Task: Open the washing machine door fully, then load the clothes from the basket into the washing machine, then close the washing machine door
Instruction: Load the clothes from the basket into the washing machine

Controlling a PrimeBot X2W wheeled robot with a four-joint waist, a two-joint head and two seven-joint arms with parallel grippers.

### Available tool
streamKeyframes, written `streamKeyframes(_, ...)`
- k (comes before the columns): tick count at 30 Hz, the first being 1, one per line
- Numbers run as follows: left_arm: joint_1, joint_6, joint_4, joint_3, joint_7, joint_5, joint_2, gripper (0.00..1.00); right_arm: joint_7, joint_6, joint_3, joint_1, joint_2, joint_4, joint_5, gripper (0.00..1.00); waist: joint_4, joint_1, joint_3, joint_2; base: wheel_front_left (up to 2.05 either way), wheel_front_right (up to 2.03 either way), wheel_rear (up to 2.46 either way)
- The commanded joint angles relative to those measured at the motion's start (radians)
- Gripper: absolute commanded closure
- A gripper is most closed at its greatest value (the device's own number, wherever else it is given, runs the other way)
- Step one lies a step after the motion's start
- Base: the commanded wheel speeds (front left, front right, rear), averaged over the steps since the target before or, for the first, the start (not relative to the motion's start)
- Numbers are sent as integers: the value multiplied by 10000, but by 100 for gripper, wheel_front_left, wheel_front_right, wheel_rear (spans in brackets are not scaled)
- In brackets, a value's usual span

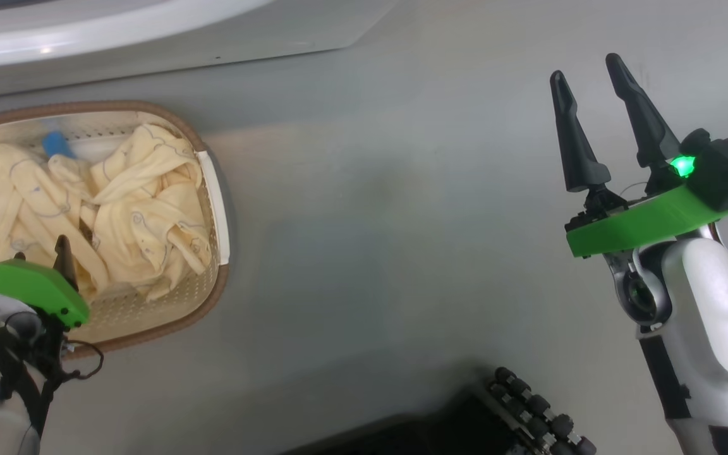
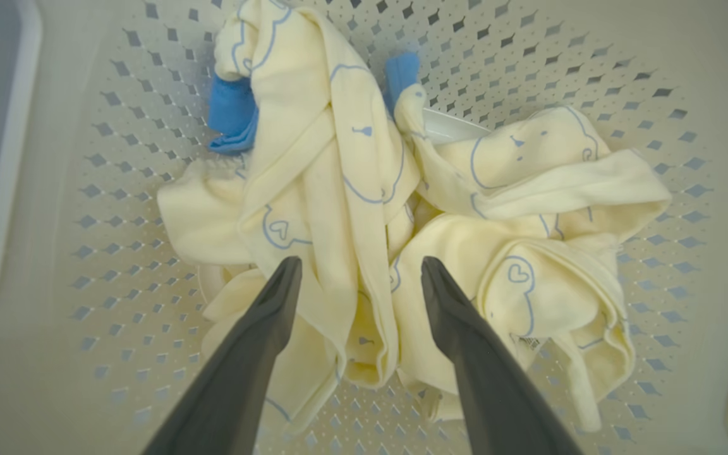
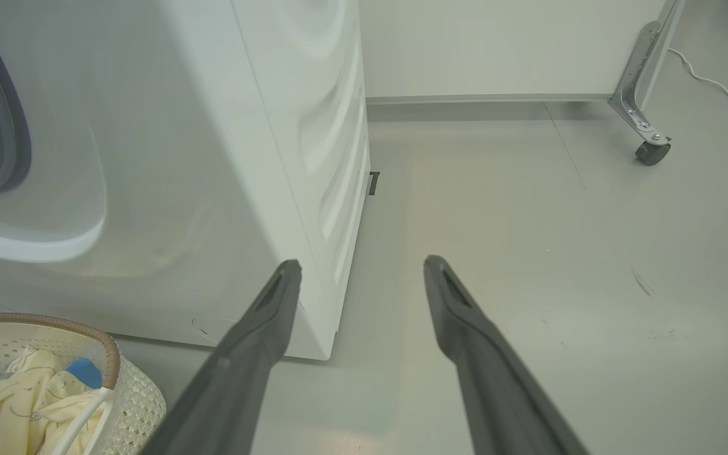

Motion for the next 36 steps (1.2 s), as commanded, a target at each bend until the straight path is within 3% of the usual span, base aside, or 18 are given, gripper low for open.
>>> streamKeyframes(1, -4, 58, 40, 146, 6, 60, 398, 0, -65, 102, 199, 67, -195, -298, -38, 0, 65, -1, 297, 0, 0, 0, 0)
streamKeyframes(18, -970, 189, 88, -103, 18, 256, 478, 0, -65, 102, 315, -192, -333, -715, -84, 0, 66, -1, 1685, 0, 0, 0, 0)
streamKeyframes(36, -1239, 251, 93, -485, 167, 486, 428, 0, -65, 102, 171, -44, -535, -1032, -124, 0, 32, -1, 2085, 0, 0, 0, 0)
